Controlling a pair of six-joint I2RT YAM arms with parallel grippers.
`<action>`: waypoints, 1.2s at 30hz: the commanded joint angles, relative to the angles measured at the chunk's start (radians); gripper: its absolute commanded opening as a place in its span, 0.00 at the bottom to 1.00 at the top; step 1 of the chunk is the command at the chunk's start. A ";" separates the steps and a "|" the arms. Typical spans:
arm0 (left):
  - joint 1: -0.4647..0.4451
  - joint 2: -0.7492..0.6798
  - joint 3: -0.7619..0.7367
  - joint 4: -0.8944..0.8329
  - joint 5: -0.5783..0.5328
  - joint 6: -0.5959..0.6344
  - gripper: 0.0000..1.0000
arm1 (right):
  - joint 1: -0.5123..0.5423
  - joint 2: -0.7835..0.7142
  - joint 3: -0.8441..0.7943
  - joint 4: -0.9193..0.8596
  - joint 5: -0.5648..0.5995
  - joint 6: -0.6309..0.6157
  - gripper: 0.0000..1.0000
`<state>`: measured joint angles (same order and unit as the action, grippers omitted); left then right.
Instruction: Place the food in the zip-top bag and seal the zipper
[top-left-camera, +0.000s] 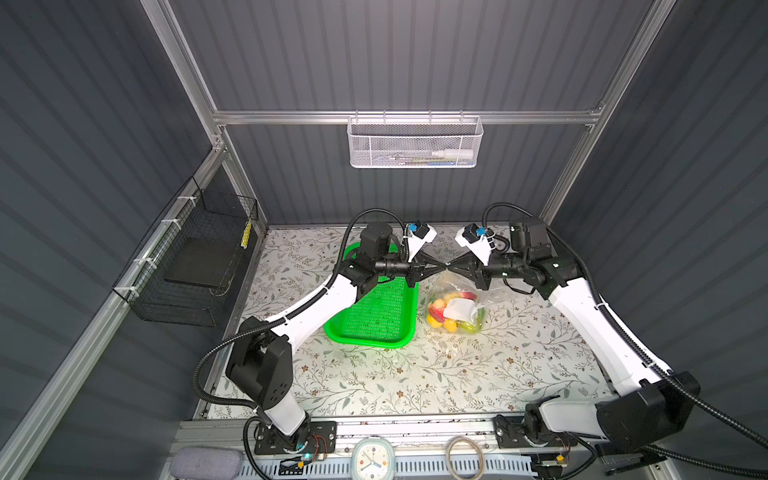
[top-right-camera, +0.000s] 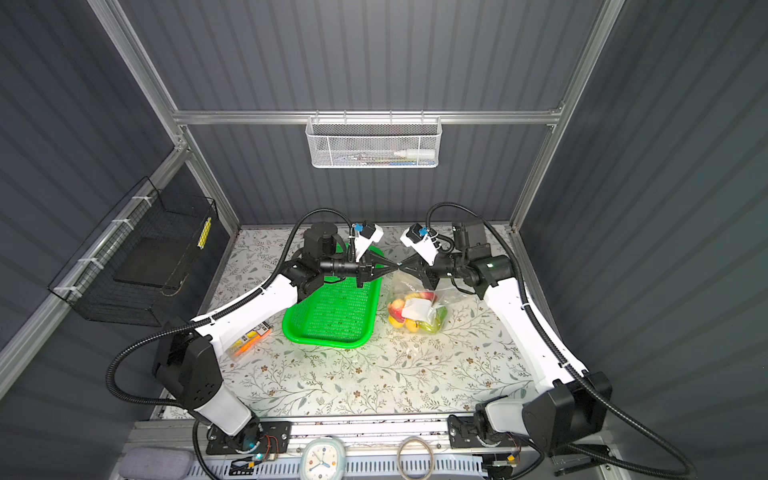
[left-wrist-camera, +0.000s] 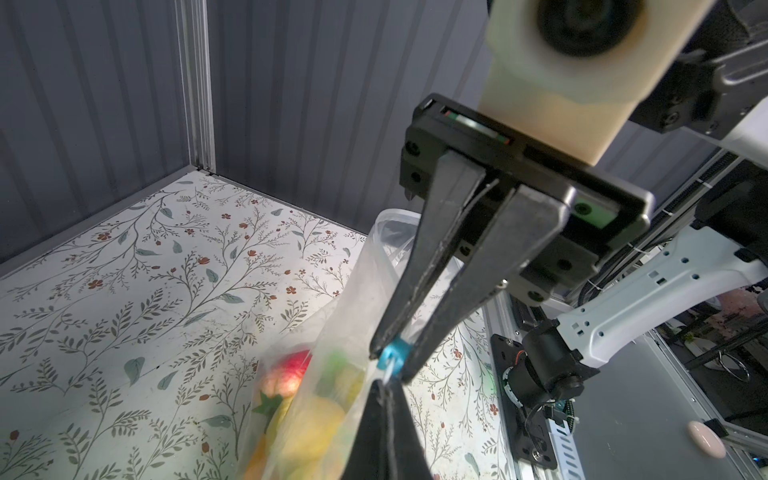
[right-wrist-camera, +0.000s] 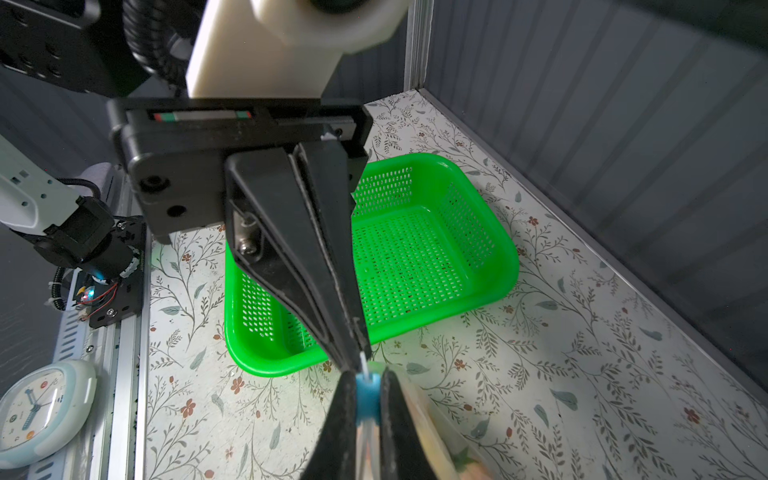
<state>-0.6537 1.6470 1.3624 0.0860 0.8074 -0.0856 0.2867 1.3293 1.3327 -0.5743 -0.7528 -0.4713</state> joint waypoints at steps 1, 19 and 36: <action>-0.004 -0.018 0.043 -0.042 -0.035 0.013 0.00 | -0.011 -0.011 -0.010 -0.019 -0.010 0.012 0.05; -0.003 -0.015 0.042 -0.006 -0.037 0.022 0.00 | -0.024 -0.088 -0.047 0.025 0.053 0.054 0.02; -0.002 0.059 0.174 -0.121 0.106 0.151 0.62 | -0.024 -0.076 0.012 0.056 -0.046 0.107 0.03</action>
<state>-0.6582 1.6691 1.4937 -0.0067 0.8696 0.0341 0.2642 1.2522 1.3323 -0.5438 -0.7582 -0.3889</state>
